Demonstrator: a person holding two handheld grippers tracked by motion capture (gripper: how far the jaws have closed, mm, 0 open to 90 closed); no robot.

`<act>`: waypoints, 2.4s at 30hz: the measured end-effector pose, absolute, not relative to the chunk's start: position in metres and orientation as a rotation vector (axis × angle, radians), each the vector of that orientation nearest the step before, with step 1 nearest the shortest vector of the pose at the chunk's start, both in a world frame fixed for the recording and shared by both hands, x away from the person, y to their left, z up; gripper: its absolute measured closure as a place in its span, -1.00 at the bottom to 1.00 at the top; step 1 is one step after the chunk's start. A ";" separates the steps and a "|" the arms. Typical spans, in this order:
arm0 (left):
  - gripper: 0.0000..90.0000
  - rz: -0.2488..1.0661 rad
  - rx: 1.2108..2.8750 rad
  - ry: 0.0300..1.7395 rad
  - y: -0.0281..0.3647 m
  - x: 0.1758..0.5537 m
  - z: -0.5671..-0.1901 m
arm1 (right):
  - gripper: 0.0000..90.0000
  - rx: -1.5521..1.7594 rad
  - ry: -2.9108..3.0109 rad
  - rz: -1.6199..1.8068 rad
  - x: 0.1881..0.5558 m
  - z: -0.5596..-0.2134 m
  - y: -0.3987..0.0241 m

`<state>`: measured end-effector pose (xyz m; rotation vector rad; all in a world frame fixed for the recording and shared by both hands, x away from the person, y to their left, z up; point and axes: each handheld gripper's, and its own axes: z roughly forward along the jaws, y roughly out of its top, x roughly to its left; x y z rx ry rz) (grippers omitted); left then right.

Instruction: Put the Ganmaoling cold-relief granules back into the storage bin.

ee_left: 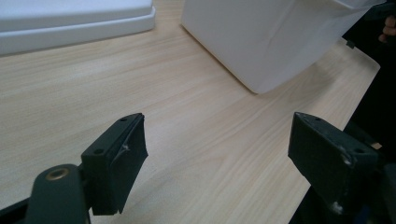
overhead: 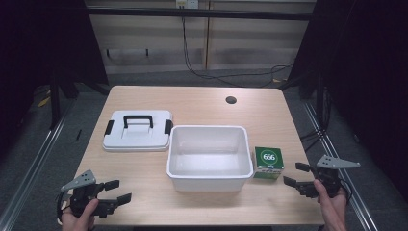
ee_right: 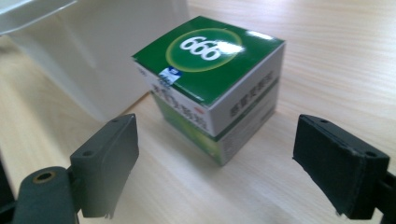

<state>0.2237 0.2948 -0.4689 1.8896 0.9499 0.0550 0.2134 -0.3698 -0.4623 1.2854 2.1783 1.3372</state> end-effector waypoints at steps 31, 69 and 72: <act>-0.54 0.053 1.881 0.963 0.296 0.225 -0.470 | -0.59 1.011 2.301 1.382 0.211 -0.424 -0.340; -0.54 0.055 1.884 0.965 0.297 0.222 -0.470 | -0.70 0.880 2.560 1.076 0.289 -0.363 -0.321; -0.55 0.053 1.888 0.963 0.296 0.223 -0.470 | -0.75 0.868 2.587 1.059 0.296 -0.365 -0.318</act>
